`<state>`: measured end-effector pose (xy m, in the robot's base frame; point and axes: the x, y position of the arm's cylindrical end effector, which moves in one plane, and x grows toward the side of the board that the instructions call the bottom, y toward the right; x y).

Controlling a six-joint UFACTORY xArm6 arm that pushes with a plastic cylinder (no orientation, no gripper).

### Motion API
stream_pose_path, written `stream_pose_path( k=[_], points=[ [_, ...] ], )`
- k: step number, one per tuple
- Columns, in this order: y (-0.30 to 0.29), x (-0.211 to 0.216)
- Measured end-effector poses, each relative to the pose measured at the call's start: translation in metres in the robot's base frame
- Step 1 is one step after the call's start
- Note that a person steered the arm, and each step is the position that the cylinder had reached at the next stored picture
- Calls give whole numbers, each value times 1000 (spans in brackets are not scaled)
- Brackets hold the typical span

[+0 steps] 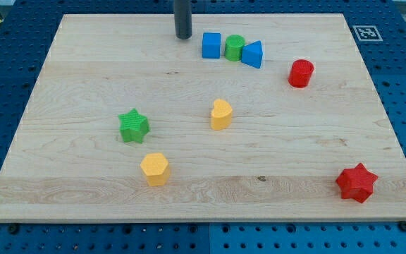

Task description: Move your arm towards the green star

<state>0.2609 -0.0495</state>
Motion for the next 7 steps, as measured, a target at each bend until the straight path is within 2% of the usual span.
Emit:
stream_pose_path(
  k=[2, 7],
  points=[
    [-11, 39],
    [-55, 88]
  ],
)
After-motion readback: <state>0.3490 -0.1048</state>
